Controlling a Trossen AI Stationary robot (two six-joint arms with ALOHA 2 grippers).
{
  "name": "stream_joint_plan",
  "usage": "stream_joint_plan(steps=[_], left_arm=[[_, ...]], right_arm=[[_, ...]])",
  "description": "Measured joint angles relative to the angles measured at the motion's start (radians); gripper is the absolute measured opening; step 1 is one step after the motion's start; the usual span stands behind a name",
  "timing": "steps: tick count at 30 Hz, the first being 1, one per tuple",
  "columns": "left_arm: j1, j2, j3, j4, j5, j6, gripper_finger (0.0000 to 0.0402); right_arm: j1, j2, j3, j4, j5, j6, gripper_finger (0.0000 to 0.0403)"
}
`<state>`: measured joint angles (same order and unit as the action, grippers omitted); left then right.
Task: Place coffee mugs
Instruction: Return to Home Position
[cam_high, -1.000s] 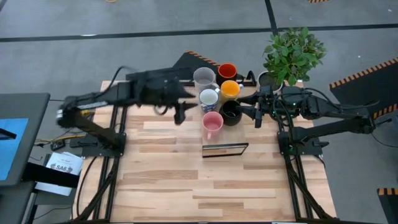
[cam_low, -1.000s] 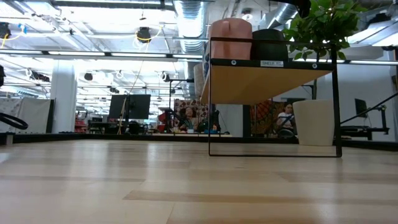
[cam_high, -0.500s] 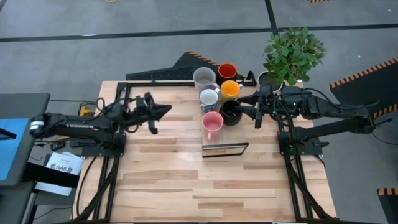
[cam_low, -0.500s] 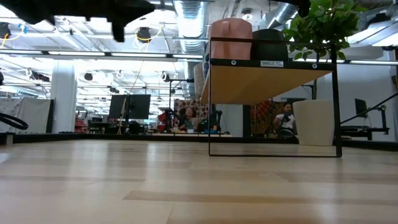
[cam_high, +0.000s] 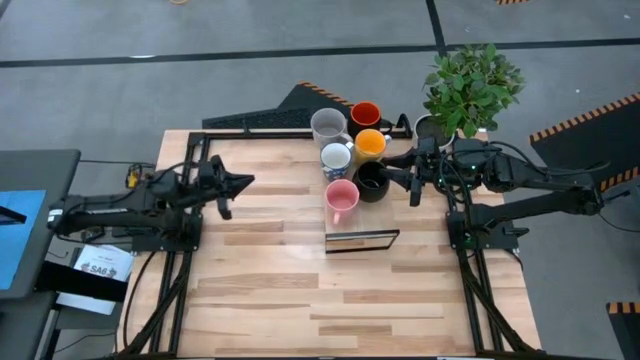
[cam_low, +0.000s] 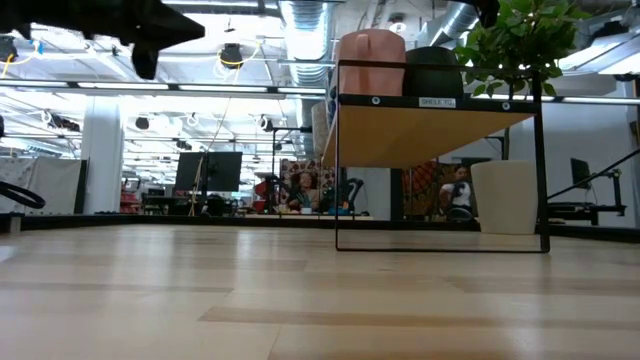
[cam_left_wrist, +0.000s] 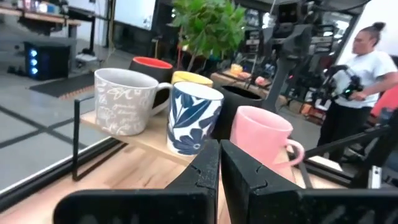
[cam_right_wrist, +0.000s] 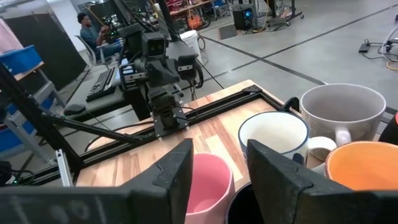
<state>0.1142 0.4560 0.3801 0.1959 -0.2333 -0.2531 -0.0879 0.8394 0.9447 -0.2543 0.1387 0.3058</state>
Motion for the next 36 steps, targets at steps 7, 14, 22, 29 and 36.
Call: stream_joint_plan(steps=[7, 14, 22, 29, 36], left_arm=[[-0.060, -0.162, -0.124, 0.007, -0.026, -0.023, 0.0000], [-0.092, -0.298, -0.228, 0.001, -0.026, -0.007, 0.0000], [-0.091, -0.453, -0.322, -0.036, 0.005, 0.054, 0.0000], [-0.090, -0.455, -0.320, -0.076, 0.082, 0.023, 0.0000], [-0.096, -0.452, -0.321, -0.131, 0.133, -0.081, 0.0000]], right_arm=[[0.000, 0.000, 0.000, 0.000, -0.002, 0.000, 0.0117], [0.000, 0.000, 0.000, -0.013, -0.013, 0.000, 0.0017], [0.000, -0.002, 0.000, -0.030, -0.018, 0.043, 0.0021], [0.014, -0.005, 0.000, -0.043, -0.087, 0.087, 0.0017], [0.050, -0.004, 0.000, -0.165, -0.093, 0.085, 0.0019]])
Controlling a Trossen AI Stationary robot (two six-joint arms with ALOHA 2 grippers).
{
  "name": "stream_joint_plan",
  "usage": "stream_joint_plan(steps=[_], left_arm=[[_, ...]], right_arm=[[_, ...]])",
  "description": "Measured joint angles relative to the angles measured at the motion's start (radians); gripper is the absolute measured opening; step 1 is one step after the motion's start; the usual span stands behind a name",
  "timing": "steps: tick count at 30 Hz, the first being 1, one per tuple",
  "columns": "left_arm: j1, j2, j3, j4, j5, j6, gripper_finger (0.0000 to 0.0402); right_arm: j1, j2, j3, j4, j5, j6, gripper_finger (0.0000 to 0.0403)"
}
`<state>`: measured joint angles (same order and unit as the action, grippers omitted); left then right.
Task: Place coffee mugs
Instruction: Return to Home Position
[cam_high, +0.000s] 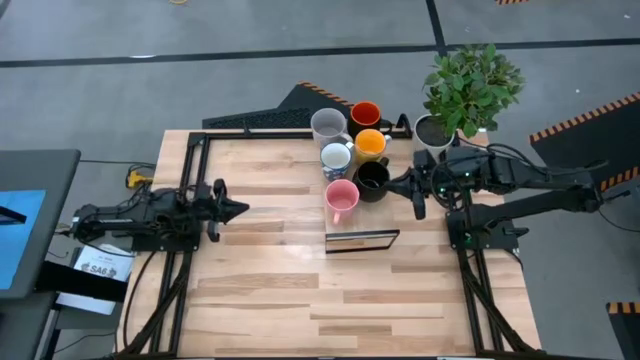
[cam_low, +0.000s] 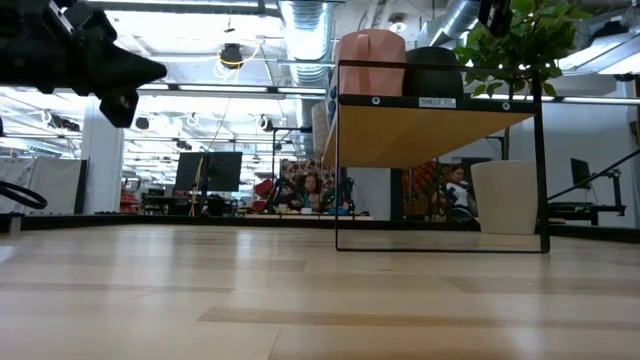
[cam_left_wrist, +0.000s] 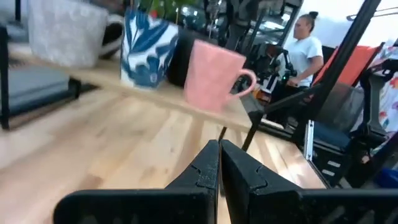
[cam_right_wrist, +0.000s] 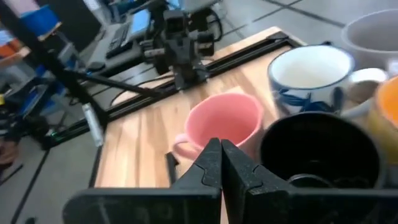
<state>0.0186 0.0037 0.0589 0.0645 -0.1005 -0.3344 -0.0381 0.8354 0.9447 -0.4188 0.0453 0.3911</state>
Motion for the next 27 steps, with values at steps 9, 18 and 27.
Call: stream_joint_plan(steps=[9, 18, 27], left_arm=[[0.000, 0.008, -0.047, -0.006, -0.050, -0.005, 0.0000], [0.001, 0.009, -0.047, -0.002, -0.140, 0.046, 0.0000], [0.001, 0.009, -0.048, -0.002, -0.139, 0.108, 0.0000]], right_arm=[[0.013, -0.068, -0.001, -0.051, -0.117, -0.036, 0.0021], [0.013, -0.271, -0.161, 0.020, -0.183, -0.128, 0.0019], [0.012, -0.632, -0.499, 0.230, -0.179, -0.120, 0.0019]])
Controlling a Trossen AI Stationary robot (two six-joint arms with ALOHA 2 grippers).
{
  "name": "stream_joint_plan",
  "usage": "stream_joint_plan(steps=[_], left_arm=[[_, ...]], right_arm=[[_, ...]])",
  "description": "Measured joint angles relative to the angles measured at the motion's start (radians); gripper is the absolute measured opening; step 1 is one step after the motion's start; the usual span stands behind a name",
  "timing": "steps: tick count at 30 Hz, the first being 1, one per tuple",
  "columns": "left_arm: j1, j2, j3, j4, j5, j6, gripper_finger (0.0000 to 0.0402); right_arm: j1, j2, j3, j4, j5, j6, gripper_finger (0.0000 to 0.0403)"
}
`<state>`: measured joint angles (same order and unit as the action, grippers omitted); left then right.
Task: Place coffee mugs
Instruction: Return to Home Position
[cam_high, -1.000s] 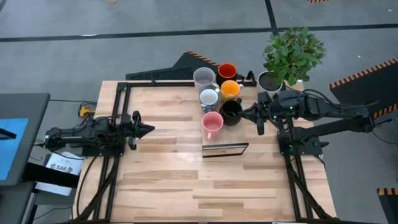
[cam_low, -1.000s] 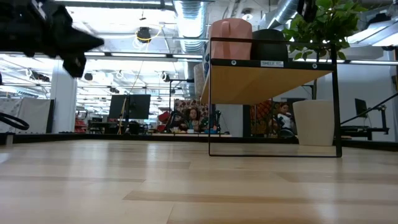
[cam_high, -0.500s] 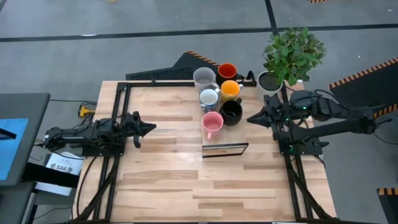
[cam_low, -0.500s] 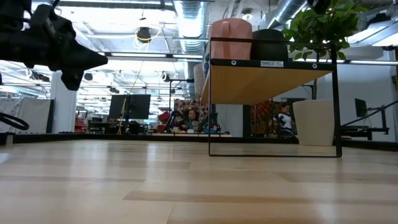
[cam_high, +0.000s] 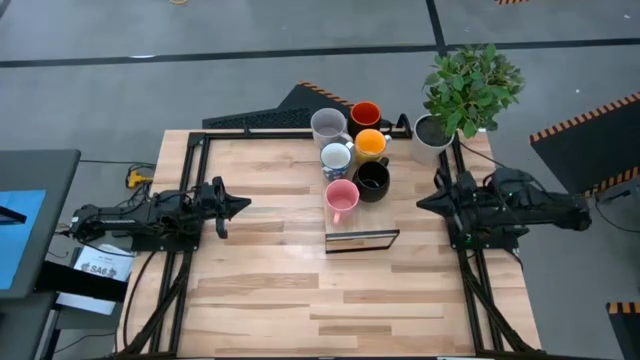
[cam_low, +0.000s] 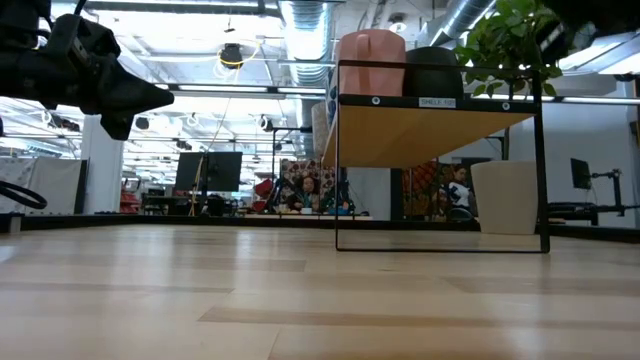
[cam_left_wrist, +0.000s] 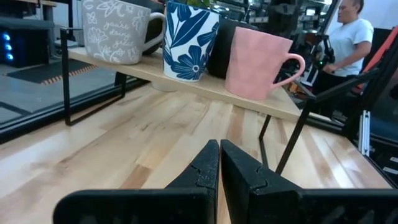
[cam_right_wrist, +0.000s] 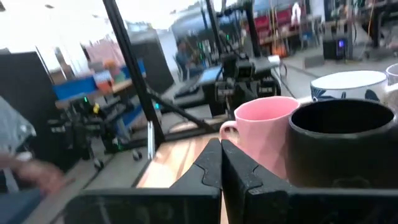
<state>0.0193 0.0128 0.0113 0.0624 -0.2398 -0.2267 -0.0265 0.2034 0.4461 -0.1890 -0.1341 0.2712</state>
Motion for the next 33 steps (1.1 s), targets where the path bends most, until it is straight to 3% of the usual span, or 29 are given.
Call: stream_joint_plan(steps=[9, 18, 26, 33], left_arm=[[0.000, 0.000, -0.001, 0.000, 0.000, -0.003, 0.0000], [0.000, 0.000, -0.001, 0.000, 0.000, -0.003, 0.0000], [0.000, 0.000, -0.001, 0.000, 0.000, -0.002, 0.0000], [0.000, 0.000, -0.002, 0.000, 0.001, 0.000, 0.0000]], right_arm=[[0.000, -0.202, -0.295, 0.260, 0.035, 0.120, 0.0018], [0.001, -0.202, -0.427, 0.335, 0.081, 0.079, 0.0018], [0.000, -0.202, -0.438, 0.249, 0.095, 0.050, 0.0020], [0.000, -0.177, -0.437, 0.226, 0.110, 0.071, 0.0063]])
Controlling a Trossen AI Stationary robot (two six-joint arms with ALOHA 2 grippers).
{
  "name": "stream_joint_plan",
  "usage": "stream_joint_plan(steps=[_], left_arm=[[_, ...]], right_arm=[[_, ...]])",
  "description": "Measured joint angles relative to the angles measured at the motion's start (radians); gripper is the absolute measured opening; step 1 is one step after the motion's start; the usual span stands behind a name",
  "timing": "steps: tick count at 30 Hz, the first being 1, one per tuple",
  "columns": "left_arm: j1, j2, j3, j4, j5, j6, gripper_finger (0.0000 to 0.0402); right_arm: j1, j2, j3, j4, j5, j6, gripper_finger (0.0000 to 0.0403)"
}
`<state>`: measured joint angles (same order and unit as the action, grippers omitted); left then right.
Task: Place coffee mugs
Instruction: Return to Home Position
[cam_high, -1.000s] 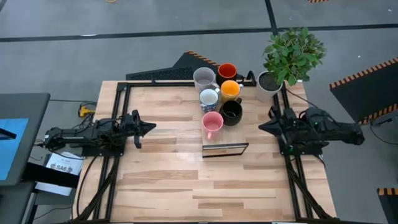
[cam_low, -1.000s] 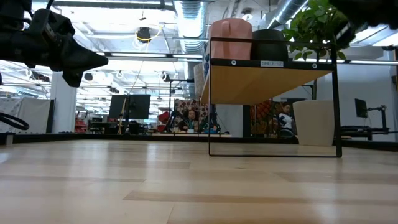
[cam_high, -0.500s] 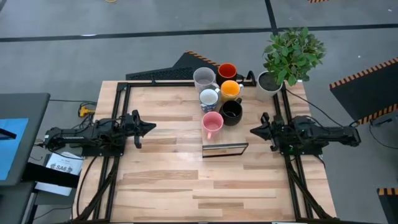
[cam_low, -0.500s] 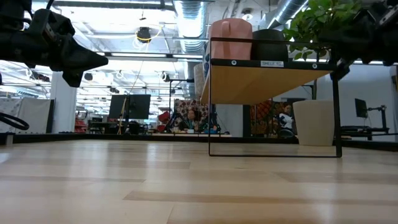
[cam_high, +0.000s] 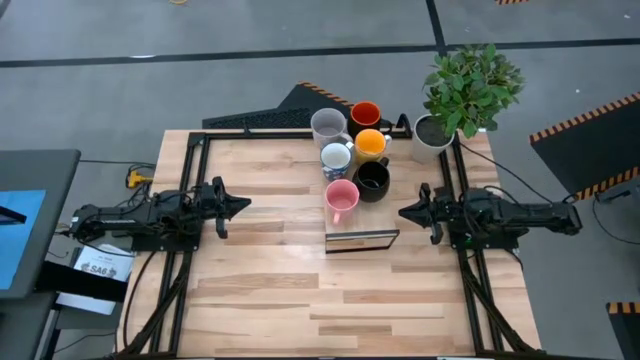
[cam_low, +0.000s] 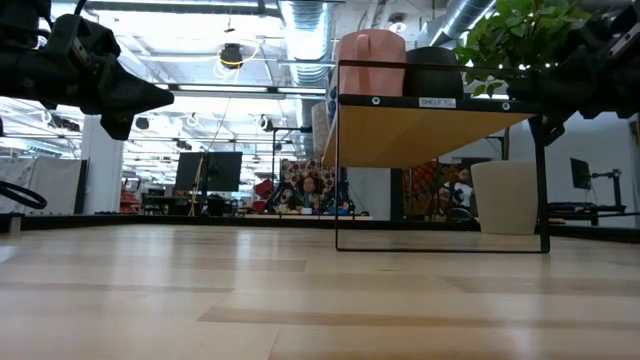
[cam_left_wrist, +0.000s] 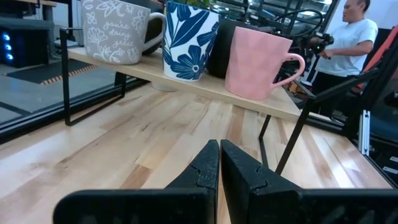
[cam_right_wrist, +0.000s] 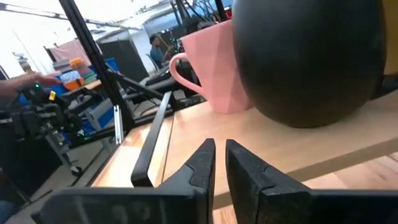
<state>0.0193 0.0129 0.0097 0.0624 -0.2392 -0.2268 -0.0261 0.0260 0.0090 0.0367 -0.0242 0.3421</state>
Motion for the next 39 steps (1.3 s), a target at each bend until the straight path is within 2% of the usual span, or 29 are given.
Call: stream_joint_plan(steps=[39], left_arm=[[-0.010, -0.002, -0.001, 0.000, -0.003, -0.002, 0.0000]], right_arm=[[0.003, -0.018, -0.001, -0.001, 0.000, -0.001, 0.0073]])
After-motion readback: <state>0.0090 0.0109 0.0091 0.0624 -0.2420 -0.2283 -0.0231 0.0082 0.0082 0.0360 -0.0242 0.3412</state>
